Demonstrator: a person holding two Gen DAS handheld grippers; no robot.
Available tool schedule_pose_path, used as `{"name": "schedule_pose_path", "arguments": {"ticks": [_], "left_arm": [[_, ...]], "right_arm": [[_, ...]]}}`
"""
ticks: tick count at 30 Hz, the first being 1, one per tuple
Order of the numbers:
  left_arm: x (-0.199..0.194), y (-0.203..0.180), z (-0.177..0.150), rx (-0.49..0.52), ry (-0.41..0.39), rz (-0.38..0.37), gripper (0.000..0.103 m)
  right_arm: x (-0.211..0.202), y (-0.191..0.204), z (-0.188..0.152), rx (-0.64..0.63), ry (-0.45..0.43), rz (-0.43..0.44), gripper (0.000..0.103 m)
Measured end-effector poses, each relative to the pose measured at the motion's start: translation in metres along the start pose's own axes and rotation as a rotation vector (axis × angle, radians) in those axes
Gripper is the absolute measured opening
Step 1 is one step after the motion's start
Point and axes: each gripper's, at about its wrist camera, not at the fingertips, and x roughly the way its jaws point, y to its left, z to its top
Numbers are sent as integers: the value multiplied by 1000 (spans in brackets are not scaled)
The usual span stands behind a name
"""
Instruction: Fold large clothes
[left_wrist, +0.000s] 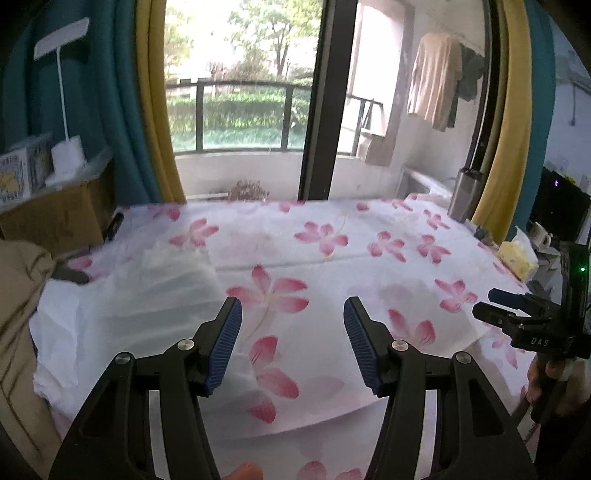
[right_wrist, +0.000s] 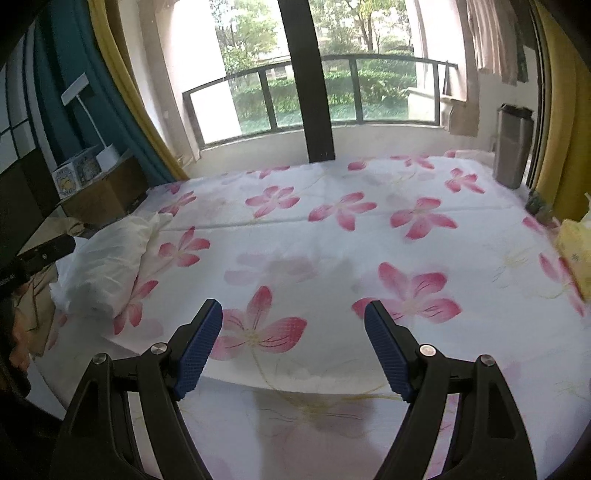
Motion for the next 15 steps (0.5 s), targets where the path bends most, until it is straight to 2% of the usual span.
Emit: {"name": "schedule_pose_path", "arguments": {"ticks": [2, 5, 15], "left_arm": [[-8, -6, 4, 15, -34, 3, 61], [-17, -12, 10, 31, -72, 20, 77], [-59, -20, 25, 40, -229, 47, 80]], "right_arm": [[-6, 0, 3, -7, -14, -11, 82], [-18, -2, 7, -26, -47, -43, 88], [-61, 2, 27, -69, -175, -103, 94]]}}
